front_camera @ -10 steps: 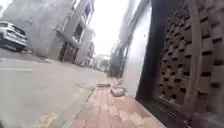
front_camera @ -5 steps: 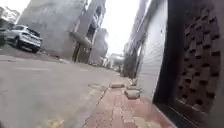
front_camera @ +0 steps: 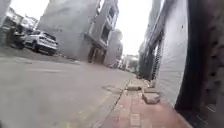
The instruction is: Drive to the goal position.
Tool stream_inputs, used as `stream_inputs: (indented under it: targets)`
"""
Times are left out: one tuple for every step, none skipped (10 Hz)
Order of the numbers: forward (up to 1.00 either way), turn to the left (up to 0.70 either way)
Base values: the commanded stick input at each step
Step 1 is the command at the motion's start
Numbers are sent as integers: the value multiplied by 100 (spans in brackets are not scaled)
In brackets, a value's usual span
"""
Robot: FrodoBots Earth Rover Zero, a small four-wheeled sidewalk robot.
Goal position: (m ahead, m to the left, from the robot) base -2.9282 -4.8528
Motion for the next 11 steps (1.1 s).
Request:
stream_inputs:
  targets:
    - [50,0]
    - [50,0]
    - [50,0]
    - [50,0]
    - [50,0]
    - [50,0]
    - [50,0]
    - [50,0]
    - [50,0]
    - [50,0]
    - [50,0]
